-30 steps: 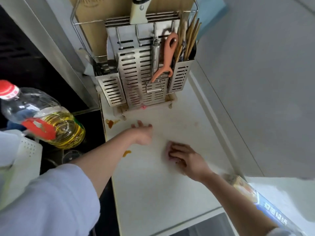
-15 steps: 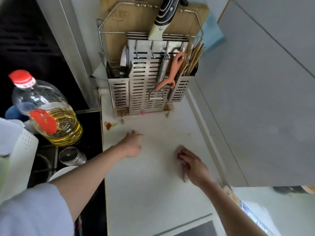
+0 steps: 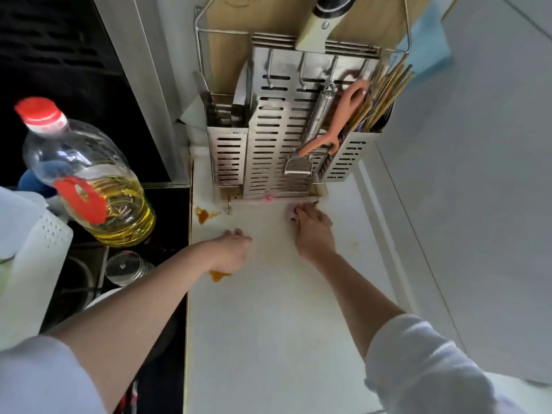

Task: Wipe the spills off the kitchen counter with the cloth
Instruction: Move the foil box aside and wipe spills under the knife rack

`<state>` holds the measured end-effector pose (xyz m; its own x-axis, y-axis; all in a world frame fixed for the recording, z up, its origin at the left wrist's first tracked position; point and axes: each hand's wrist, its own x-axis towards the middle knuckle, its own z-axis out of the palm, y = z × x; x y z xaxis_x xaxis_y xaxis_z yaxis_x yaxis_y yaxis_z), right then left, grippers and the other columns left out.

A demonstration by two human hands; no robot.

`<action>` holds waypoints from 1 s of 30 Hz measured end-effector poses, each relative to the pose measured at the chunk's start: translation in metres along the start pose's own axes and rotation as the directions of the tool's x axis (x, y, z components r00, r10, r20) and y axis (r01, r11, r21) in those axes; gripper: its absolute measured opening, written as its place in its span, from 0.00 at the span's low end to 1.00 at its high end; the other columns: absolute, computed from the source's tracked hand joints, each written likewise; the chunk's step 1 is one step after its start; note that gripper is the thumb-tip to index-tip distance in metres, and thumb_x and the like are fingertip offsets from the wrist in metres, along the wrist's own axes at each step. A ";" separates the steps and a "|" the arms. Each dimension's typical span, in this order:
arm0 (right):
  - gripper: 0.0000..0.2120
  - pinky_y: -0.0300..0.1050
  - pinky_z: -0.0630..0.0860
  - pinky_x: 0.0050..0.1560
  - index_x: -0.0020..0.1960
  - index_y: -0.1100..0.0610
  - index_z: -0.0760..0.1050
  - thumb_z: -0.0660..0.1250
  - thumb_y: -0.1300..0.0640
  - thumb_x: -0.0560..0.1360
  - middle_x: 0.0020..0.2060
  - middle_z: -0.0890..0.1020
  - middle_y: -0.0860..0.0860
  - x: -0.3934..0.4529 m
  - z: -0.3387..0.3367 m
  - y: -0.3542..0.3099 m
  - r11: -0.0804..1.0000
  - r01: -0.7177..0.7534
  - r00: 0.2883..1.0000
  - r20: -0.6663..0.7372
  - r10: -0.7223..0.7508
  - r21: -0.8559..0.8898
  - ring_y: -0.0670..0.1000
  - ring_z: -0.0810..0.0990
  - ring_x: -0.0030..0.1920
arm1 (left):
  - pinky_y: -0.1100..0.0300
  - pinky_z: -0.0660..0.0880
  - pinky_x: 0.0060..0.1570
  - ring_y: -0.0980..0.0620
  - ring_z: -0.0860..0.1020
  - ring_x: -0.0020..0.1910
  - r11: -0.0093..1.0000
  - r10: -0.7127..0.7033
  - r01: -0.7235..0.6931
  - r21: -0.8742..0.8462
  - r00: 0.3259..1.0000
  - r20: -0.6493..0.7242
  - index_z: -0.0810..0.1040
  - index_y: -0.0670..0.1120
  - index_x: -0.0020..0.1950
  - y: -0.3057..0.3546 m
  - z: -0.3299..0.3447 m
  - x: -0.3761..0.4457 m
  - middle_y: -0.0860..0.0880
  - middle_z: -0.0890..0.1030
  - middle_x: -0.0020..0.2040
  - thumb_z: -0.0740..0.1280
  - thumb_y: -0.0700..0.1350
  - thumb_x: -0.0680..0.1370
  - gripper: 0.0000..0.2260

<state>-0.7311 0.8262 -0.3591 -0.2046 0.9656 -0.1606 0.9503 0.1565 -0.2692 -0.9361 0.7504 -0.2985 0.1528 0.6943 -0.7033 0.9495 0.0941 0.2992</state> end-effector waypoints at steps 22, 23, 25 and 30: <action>0.28 0.54 0.77 0.56 0.62 0.54 0.77 0.48 0.37 0.80 0.62 0.74 0.54 -0.115 -0.014 0.053 0.947 0.305 0.952 0.007 -0.307 0.105 0.59 0.76 0.59 | 0.58 0.67 0.36 0.46 0.72 0.43 0.991 -0.123 0.125 -0.044 0.991 0.045 0.74 0.40 0.48 0.035 -0.021 -0.004 0.42 0.75 0.46 0.54 0.34 0.77 0.10; 0.27 0.53 0.79 0.51 0.64 0.52 0.76 0.49 0.38 0.80 0.65 0.71 0.54 -0.104 -0.018 0.068 0.971 0.214 0.977 0.005 -0.215 0.109 0.58 0.77 0.59 | 0.58 0.66 0.35 0.47 0.72 0.42 0.990 -0.125 0.127 -0.061 0.991 0.046 0.74 0.40 0.46 0.033 -0.019 -0.004 0.43 0.75 0.45 0.54 0.34 0.77 0.09; 0.22 0.54 0.78 0.51 0.69 0.48 0.71 0.55 0.42 0.79 0.70 0.65 0.56 -0.077 -0.026 0.092 0.993 -0.042 0.999 0.009 0.042 0.107 0.61 0.74 0.63 | 0.58 0.67 0.35 0.47 0.72 0.41 0.988 -0.127 0.132 -0.086 0.990 0.056 0.73 0.40 0.44 0.027 -0.015 -0.002 0.43 0.75 0.44 0.54 0.34 0.76 0.09; 0.22 0.55 0.75 0.57 0.72 0.47 0.68 0.61 0.46 0.79 0.71 0.61 0.58 -0.054 -0.023 0.037 0.972 -0.164 0.986 -0.013 0.168 0.168 0.64 0.72 0.64 | 0.59 0.69 0.35 0.46 0.73 0.44 0.980 -0.121 0.126 -0.153 0.992 0.037 0.74 0.38 0.53 0.017 -0.010 0.003 0.44 0.74 0.47 0.55 0.33 0.77 0.10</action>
<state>-0.6800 0.7848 -0.3387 -0.0385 0.9808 -0.1911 0.9178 -0.0409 -0.3948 -0.9219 0.7609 -0.2894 0.0464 0.6509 -0.7577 0.9079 0.2888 0.3037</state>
